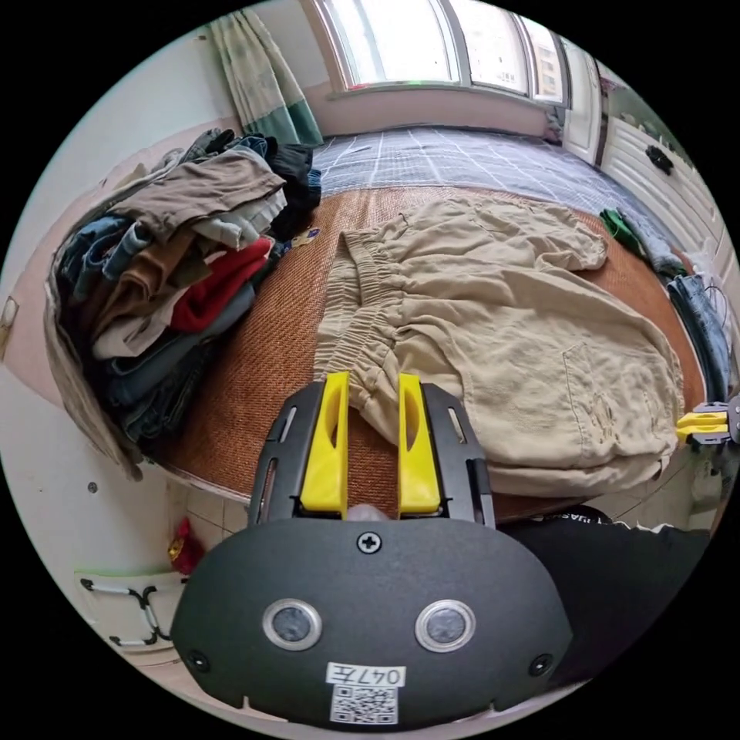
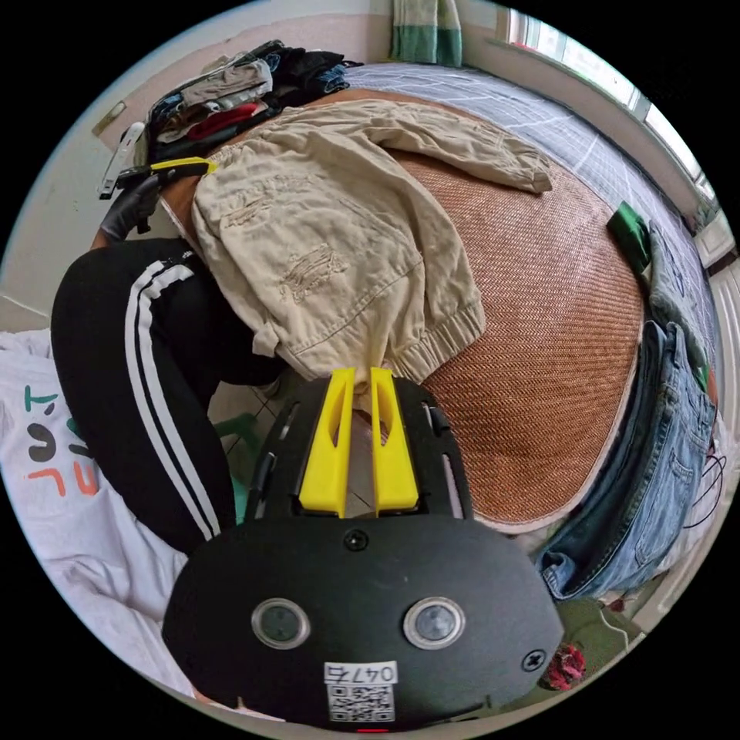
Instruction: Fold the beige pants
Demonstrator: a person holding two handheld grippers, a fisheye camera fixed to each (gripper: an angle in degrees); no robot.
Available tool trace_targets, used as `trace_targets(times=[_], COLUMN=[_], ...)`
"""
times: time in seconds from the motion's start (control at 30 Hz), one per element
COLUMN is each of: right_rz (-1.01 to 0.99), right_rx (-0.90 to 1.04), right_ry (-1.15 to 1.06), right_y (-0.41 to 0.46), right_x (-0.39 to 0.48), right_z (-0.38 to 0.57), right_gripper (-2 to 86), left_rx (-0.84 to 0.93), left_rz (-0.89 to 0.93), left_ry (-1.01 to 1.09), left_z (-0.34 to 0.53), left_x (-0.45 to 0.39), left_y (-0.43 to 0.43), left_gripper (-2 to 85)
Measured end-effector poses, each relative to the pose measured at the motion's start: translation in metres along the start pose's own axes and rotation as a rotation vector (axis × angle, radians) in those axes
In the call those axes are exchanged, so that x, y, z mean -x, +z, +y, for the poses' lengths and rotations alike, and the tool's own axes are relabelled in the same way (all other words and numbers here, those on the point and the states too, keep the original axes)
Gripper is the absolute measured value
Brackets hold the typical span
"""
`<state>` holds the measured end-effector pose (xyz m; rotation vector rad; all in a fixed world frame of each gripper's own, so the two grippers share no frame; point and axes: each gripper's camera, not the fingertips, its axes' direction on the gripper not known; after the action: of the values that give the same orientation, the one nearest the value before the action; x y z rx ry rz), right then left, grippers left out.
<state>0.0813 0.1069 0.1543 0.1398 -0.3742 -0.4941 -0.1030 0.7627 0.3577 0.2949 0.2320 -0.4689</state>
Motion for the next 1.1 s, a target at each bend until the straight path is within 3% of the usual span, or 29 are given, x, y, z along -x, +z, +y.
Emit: trace_targets(times=[0.2,0.33,0.47,0.6,0.7,0.87,1.0,1.1], right_rz=[0.148,0.275,0.235,0.274,0.169,0.191,0.116,0.185], right_rx=[-0.247,-0.299,-0.209,-0.108,-0.132,-0.305,-0.307,-0.243], right_ry=[-0.055,-0.015,0.045,0.129,0.186,0.300,0.290,0.272], right_y=[-0.051,-0.038,0.008,0.045,0.044,0.011,0.021,0.039], right_x=[-0.030,-0.084,-0.141,-0.178,-0.202,-0.239,-0.254,-0.254], right_z=[-0.058,-0.147,-0.209,-0.216,-0.198,-0.170,-0.175,-0.182], right_gripper=[0.9,0.9,0.9,0.8,0.6,1.1,1.6,1.2], left_rx=[-0.141,-0.070,0.025,0.051,0.039,-0.038,-0.013,0.047], left_rz=[0.069,0.030,-0.014,0.002,0.003,-0.030,-0.052,-0.086], left_ry=[0.111,0.231,0.219,0.206,0.222,0.193,0.178,0.189], left_z=[-0.080,-0.158,-0.181,-0.171,-0.165,-0.174,-0.182,-0.177], left_x=[-0.064,-0.145,-0.174,-0.178,-0.193,-0.220,-0.231,-0.238], left_y=[-0.035,0.030,0.111,0.157,0.165,0.150,0.181,0.228], left_gripper=[8.2,8.2,8.3,8.5,8.4,8.2,8.2,8.2])
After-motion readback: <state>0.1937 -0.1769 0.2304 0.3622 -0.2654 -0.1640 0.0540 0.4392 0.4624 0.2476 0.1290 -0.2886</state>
